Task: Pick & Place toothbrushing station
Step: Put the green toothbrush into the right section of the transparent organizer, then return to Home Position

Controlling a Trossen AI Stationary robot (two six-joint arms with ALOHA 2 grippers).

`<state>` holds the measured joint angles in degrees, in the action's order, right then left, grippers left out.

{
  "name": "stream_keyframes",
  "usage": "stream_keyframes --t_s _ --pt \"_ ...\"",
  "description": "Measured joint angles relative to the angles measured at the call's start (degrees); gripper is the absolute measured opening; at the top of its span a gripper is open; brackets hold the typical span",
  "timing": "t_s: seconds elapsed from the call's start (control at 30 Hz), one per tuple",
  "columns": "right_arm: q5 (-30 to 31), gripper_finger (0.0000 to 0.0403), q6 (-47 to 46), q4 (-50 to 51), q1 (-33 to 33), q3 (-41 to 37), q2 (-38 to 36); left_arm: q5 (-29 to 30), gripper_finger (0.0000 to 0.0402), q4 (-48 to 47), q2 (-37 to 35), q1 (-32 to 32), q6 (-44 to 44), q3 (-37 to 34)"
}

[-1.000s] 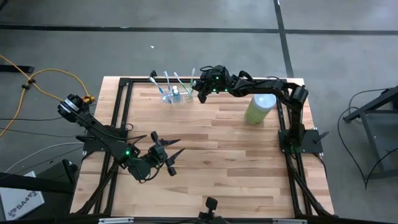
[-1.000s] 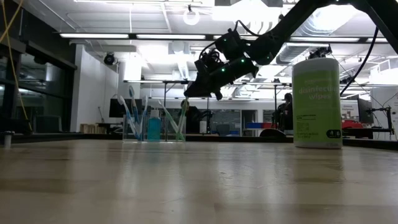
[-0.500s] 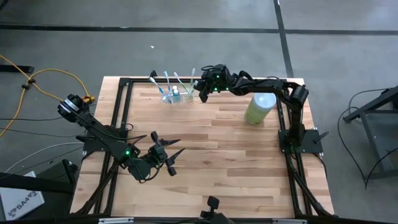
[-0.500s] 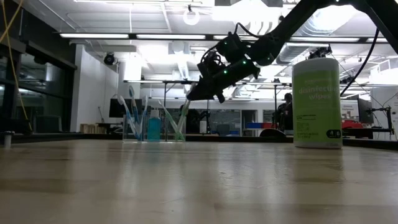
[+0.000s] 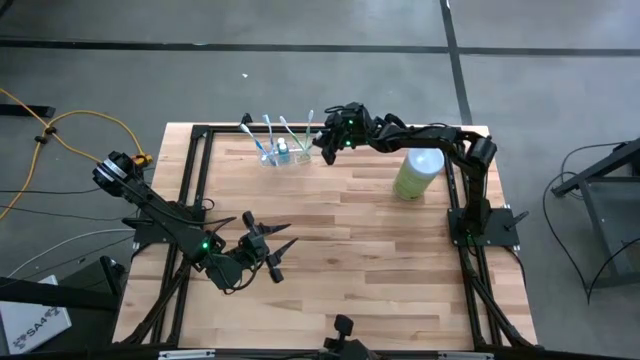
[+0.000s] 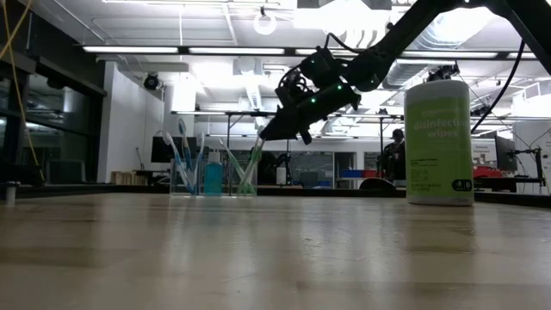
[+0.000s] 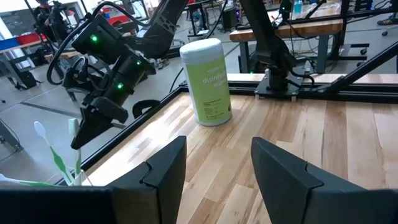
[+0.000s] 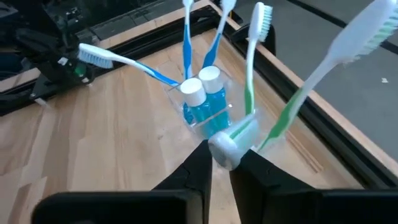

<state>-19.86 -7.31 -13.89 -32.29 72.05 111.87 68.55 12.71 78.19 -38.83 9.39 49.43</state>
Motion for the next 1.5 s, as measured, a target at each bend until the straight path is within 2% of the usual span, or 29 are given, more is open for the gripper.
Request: stream_keyframes --t_s 0.37,0.67,1.0,1.33,1.5 --pt "2.0 0.0154 0.0 0.1 0.0 0.0 0.0 0.0 0.0174 0.0 0.0 0.0 0.0 0.0" --pt "7.1 0.0207 -0.1 3.8 0.0 0.0 0.0 0.0 0.0174 0.0 0.0 0.0 0.0 0.0" --pt "5.8 0.0216 -0.4 9.7 0.4 0.0 0.0 0.1 0.0174 0.0 0.0 0.0 -1.0 0.0" --pt "0.0 0.0213 -3.4 27.7 4.0 0.0 0.0 0.1 0.0174 0.0 0.0 -0.4 -1.0 0.0" --pt "0.3 0.0211 -2.3 31.0 6.7 0.0 -1.0 -0.3 0.0174 0.0 0.0 -0.4 -1.0 0.0"
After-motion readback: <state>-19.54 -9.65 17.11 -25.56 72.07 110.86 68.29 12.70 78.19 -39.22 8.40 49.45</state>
